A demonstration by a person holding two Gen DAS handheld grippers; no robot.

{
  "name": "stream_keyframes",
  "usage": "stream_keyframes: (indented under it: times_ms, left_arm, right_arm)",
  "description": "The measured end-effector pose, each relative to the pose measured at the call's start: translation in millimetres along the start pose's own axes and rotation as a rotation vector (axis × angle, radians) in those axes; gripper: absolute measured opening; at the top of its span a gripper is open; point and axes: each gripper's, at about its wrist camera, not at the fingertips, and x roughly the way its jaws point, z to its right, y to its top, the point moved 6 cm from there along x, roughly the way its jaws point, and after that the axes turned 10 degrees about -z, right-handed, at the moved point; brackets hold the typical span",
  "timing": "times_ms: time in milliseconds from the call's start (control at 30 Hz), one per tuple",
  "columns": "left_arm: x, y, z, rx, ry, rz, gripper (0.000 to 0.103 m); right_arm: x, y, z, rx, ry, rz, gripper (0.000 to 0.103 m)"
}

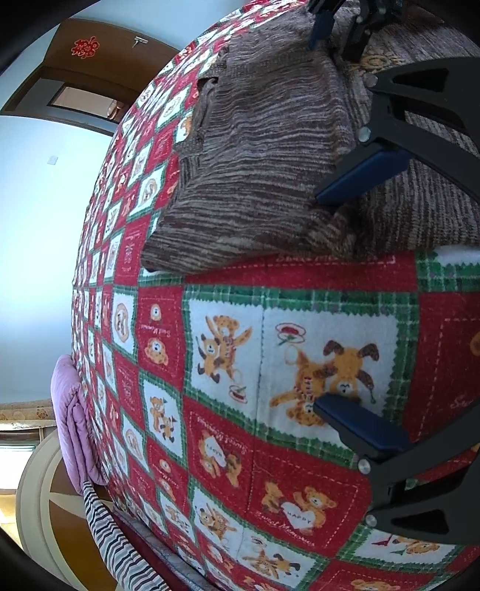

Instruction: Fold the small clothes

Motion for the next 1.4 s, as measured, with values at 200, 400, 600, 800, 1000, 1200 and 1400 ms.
stream_keyframes:
  times_ms: [200,400,600,800,1000,1200,1400]
  left_arm:
    - [-9,-12,1,0.008,0.02,-0.003,0.103]
    - [-16,-13,2,0.011,0.063,0.029,0.103]
    - [-34,-24,15,0.069,0.086,0.059,0.103]
    - [-54,-48,29,0.128,0.067,0.076,0.103]
    - [-75,-64,29,0.141,0.049,0.083,0.103]
    - [-91,-83,32,0.148,0.029,0.066,0.103]
    - [-106,-106,37,0.177,0.016,0.051,0.103]
  right_arm:
    - [-29,-28,16,0.082,0.038,0.033,0.058]
    - [-44,-51,54,0.198,-0.084,0.079,0.058]
    - [-53,-76,74,0.255,-0.106,0.072,0.058]
    - [-66,-100,72,0.246,-0.093,0.054,0.058]
    - [-84,-132,67,0.26,-0.037,0.043,0.058]
    - [-102,-161,62,0.247,-0.037,0.019,0.058]
    - [-116,-187,57,0.235,-0.044,0.003,0.058]
